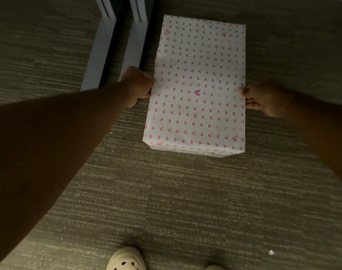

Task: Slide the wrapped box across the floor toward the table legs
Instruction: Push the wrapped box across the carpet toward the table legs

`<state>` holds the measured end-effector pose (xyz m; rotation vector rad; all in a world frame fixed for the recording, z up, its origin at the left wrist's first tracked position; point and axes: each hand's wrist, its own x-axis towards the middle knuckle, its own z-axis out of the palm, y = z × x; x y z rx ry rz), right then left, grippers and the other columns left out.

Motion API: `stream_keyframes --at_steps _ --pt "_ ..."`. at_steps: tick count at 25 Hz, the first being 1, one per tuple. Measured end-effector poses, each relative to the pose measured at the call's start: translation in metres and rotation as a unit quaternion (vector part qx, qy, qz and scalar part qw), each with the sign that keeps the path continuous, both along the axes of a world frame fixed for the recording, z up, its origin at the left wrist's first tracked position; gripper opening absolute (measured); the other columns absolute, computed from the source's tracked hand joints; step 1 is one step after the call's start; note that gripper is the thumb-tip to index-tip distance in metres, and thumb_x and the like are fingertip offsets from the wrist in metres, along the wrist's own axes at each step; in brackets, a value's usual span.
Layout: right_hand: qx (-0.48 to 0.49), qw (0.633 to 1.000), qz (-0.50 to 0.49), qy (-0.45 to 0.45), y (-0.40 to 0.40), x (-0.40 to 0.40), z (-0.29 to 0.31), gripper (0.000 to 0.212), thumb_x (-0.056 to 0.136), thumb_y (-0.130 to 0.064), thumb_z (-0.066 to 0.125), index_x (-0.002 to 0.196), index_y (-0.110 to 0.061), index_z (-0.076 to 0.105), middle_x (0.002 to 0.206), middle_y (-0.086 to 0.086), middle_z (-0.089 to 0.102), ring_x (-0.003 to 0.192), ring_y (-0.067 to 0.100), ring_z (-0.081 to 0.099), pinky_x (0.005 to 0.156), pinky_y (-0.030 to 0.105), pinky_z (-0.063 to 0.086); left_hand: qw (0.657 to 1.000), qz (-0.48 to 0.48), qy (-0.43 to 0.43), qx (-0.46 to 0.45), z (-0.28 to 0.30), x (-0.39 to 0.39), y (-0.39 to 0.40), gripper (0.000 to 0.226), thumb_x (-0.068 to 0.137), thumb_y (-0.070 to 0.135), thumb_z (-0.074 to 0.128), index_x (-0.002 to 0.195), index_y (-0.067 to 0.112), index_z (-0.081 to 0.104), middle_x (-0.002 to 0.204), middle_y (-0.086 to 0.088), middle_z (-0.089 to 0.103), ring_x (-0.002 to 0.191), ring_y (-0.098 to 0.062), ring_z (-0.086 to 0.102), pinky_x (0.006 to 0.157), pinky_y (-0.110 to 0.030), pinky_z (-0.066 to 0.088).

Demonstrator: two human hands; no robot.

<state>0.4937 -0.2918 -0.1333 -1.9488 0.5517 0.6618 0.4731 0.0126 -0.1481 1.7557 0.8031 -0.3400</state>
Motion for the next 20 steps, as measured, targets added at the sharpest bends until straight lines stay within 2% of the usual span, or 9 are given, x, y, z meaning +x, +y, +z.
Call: stream_keyframes --at_steps 3,5,7,10,12,14,16,18,20 --pt "0.012 1.0 -0.005 0.006 -0.002 0.0 -0.001 0.01 0.092 -0.018 0.06 0.101 -0.014 0.059 0.101 0.003 0.065 0.103 0.019 0.063 0.072 0.029 0.052 0.999 0.012 0.003 -0.03 0.006 0.0 -0.004 0.024 0.095 0.01 0.057 0.117 0.003 0.062 0.092 -0.001 0.064 0.097 -0.018 0.067 0.051 -0.023 0.055" --pt "0.017 1.0 -0.006 0.007 -0.002 0.001 -0.002 0.01 0.092 -0.018 0.06 0.1 -0.014 0.059 0.1 0.002 0.066 0.103 0.019 0.064 0.073 0.03 0.053 0.999 0.021 0.009 -0.049 0.009 -0.002 -0.005 0.027 0.098 0.008 0.051 0.122 0.001 0.061 0.098 -0.003 0.065 0.11 -0.021 0.064 0.066 -0.029 0.058" --pt "0.016 1.0 -0.005 0.006 -0.002 0.001 -0.003 0.014 0.092 -0.018 0.06 0.105 -0.012 0.059 0.103 0.004 0.066 0.104 0.02 0.064 0.079 0.032 0.054 0.999 0.008 0.007 -0.04 0.009 -0.003 -0.005 0.03 0.098 0.005 0.047 0.124 -0.002 0.06 0.102 -0.006 0.066 0.111 -0.022 0.063 0.078 -0.032 0.056" --pt "0.012 1.0 -0.002 0.007 -0.002 0.001 -0.002 0.02 0.092 -0.018 0.06 0.111 -0.01 0.059 0.11 0.007 0.065 0.107 0.021 0.063 0.083 0.034 0.053 0.999 0.024 0.003 -0.035 0.005 0.0 -0.003 0.027 0.098 0.004 0.047 0.121 -0.002 0.062 0.111 -0.008 0.066 0.093 -0.017 0.065 0.062 -0.028 0.058" --pt "0.011 1.0 -0.002 0.006 -0.001 0.0 -0.002 0.018 0.092 -0.018 0.059 0.109 -0.011 0.059 0.112 0.007 0.065 0.107 0.021 0.063 0.081 0.033 0.053 0.997 0.042 0.023 -0.065 0.004 0.001 -0.002 0.027 0.101 0.007 0.044 0.12 0.0 0.062 0.101 -0.002 0.064 0.101 -0.017 0.063 0.059 -0.027 0.057" --pt "0.007 1.0 -0.004 0.002 0.0 -0.002 -0.001 0.021 0.093 -0.018 0.058 0.113 -0.01 0.059 0.114 0.008 0.065 0.108 0.022 0.063 0.079 0.032 0.053 0.998 0.039 0.018 -0.056 0.0 0.003 -0.001 0.026 0.1 0.008 0.045 0.118 0.001 0.063 0.091 0.0 0.064 0.097 -0.015 0.066 0.048 -0.022 0.056" --pt "-0.008 1.0 0.005 -0.007 0.001 -0.004 0.0 0.022 0.094 -0.019 0.057 0.113 -0.009 0.059 0.119 0.01 0.065 0.107 0.022 0.063 0.078 0.031 0.053 1.0 0.0 -0.003 -0.001 -0.001 -0.001 0.0 0.025 0.096 0.01 0.055 0.118 0.001 0.064 0.094 -0.002 0.066 0.082 -0.012 0.065 0.048 -0.02 0.055" --pt "-0.027 0.999 0.022 -0.032 0.001 -0.009 0.001 0.024 0.095 -0.021 0.055 0.114 -0.008 0.059 0.121 0.012 0.065 0.109 0.024 0.063 0.079 0.031 0.053 0.998 -0.024 -0.022 0.057 -0.006 -0.004 0.003 0.026 0.09 0.016 0.066 0.113 0.005 0.068 0.106 -0.006 0.069 0.084 -0.015 0.067 0.057 -0.023 0.058" --pt "-0.067 0.993 0.059 -0.075 0.002 -0.018 0.0 0.031 0.096 -0.025 0.052 0.121 -0.008 0.058 0.123 0.014 0.064 0.109 0.025 0.063 0.078 0.03 0.052 0.99 -0.053 -0.037 0.124 -0.009 -0.009 0.003 0.027 0.086 0.024 0.071 0.109 0.01 0.072 0.113 -0.008 0.07 0.091 -0.019 0.069 0.074 -0.031 0.06"
